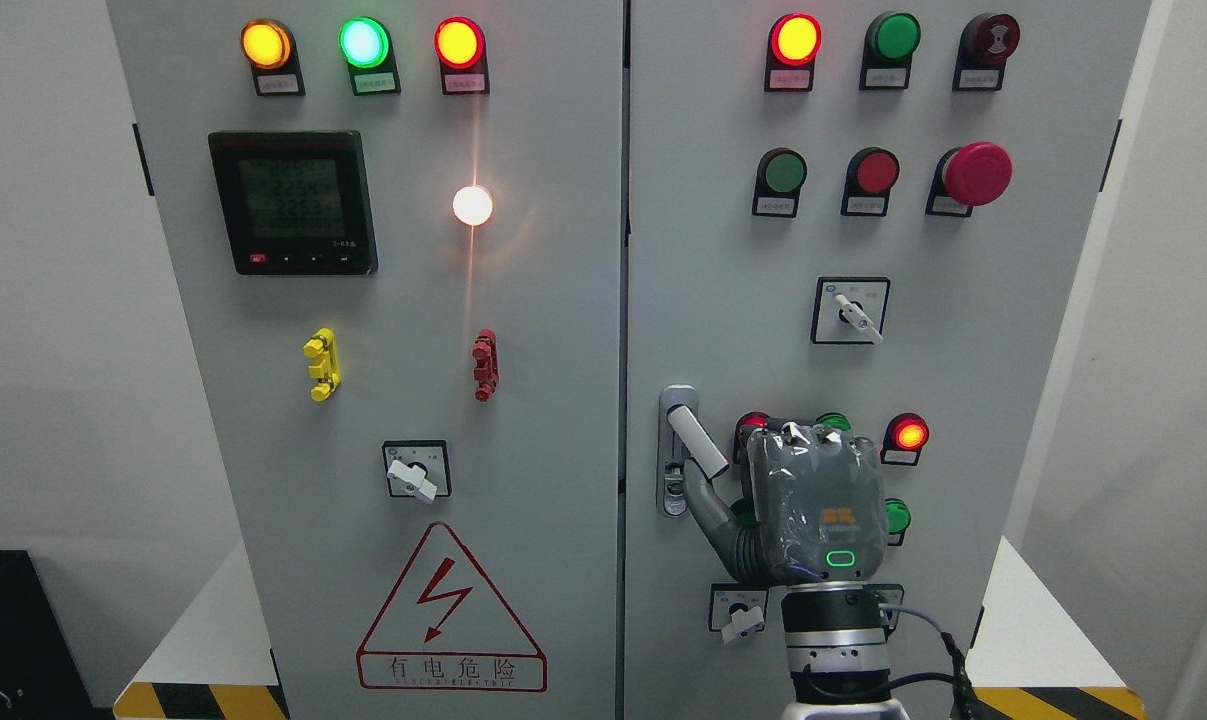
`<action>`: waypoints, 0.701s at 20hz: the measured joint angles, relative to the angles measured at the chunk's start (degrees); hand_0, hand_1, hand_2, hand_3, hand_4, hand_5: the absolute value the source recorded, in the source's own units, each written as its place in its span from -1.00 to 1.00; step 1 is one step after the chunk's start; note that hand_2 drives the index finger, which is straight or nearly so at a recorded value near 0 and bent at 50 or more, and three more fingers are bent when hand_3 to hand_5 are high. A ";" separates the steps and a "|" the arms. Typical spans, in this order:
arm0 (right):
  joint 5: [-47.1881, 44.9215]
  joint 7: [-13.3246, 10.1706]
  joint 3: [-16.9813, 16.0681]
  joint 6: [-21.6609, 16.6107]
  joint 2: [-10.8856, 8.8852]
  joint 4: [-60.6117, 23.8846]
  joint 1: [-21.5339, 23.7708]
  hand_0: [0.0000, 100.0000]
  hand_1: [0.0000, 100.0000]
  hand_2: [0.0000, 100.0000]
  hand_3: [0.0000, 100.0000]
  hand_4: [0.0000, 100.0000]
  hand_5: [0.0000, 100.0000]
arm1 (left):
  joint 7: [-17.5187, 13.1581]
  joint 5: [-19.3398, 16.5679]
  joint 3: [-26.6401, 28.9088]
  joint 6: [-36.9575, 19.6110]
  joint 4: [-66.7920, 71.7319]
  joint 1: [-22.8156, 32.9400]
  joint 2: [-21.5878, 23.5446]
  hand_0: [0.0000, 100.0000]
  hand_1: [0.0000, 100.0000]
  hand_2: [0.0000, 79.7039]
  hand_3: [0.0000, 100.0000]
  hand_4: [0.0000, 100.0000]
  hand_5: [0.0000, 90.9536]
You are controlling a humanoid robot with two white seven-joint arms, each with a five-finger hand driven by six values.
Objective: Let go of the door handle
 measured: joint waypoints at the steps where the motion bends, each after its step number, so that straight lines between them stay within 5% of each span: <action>1: 0.00 0.00 -0.02 0.00 0.00 -0.03 0.01 -0.10 -0.14 0.88 1.00 1.00 1.00 | 0.00 0.00 0.00 0.00 0.00 0.00 0.00 -0.76 0.11 -1.00 -1.00 -1.00 -1.00; 14: 0.00 -0.02 -0.15 0.00 0.02 -0.27 0.05 -0.10 -0.12 0.87 1.00 1.00 1.00 | 0.00 0.00 0.00 0.00 0.00 0.00 -0.01 -0.76 0.11 -1.00 -1.00 -1.00 -1.00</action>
